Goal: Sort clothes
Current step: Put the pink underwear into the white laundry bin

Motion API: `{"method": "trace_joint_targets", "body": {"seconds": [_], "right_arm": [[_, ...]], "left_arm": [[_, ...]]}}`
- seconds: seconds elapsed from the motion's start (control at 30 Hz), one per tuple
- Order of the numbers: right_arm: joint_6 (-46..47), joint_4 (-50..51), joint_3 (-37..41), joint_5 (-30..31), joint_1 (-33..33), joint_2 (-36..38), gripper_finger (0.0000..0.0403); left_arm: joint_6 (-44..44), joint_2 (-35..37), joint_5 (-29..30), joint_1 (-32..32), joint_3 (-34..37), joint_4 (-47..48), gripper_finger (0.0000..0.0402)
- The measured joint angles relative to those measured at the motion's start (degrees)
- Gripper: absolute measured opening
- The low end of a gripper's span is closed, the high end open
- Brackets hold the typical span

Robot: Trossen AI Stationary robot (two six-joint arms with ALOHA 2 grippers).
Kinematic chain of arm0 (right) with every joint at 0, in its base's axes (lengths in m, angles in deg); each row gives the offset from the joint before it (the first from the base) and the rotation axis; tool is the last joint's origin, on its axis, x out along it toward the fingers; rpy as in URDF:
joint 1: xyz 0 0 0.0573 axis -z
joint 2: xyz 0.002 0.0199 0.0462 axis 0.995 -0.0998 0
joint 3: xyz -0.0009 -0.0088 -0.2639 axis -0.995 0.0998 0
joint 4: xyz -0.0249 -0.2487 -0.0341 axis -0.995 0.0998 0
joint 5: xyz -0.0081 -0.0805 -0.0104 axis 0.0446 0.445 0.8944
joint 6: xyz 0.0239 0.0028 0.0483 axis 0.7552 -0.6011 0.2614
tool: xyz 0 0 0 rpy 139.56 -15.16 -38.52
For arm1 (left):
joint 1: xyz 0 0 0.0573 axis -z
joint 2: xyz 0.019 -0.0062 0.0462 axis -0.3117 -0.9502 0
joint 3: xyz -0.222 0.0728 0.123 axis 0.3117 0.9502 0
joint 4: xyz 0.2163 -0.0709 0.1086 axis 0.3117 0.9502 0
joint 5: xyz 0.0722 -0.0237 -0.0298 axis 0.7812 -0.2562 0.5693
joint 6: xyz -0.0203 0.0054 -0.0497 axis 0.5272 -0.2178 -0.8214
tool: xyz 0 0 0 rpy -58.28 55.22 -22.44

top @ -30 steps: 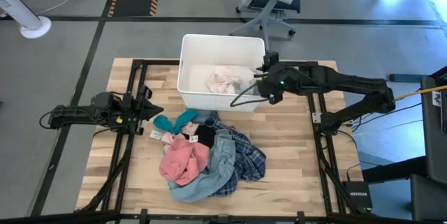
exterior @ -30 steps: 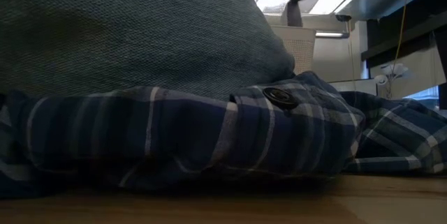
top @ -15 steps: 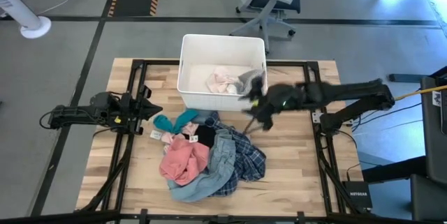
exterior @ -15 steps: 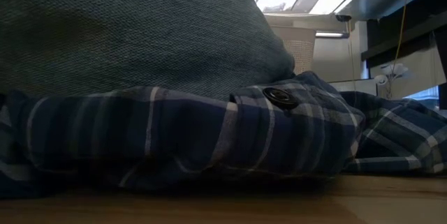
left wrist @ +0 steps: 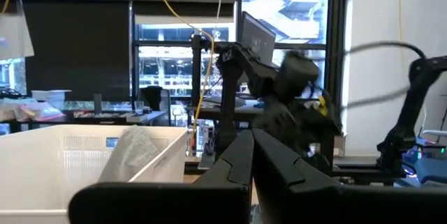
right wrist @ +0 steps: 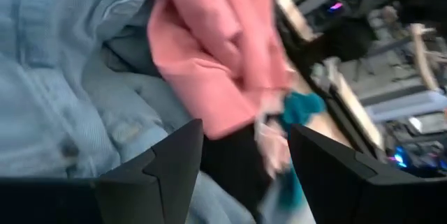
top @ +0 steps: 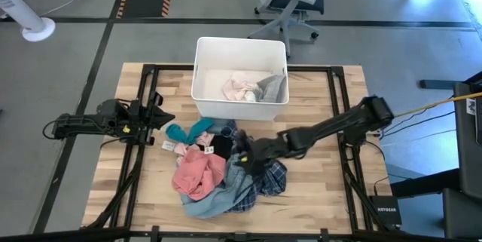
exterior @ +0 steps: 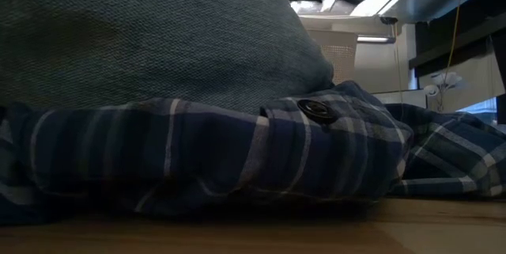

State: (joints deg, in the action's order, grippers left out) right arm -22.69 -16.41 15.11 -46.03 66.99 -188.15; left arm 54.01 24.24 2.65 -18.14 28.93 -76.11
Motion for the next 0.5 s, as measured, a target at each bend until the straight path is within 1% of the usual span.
{"method": "trace_joint_targets", "body": {"seconds": [0.17,0.27,0.33,0.5], "right_arm": [[-3.14,0.80,-6.38,-3.20,0.01,-8.06,0.0230],[-5.74,1.65,-9.60,-5.33,0.01,-11.40,0.0230],[-7.58,2.77,-11.54,-5.74,0.01,-12.99,0.0230],[-12.18,4.41,-13.16,-5.87,0.01,-15.30,0.0230]], "left_arm": [[0.12,0.00,0.04,0.01,0.00,-0.14,0.0000],[0.31,0.00,0.08,0.00,0.00,-0.29,0.0000],[0.83,0.00,0.21,0.01,0.00,-0.27,0.0000],[1.15,0.00,0.26,0.00,0.00,-0.47,0.0000]]}}
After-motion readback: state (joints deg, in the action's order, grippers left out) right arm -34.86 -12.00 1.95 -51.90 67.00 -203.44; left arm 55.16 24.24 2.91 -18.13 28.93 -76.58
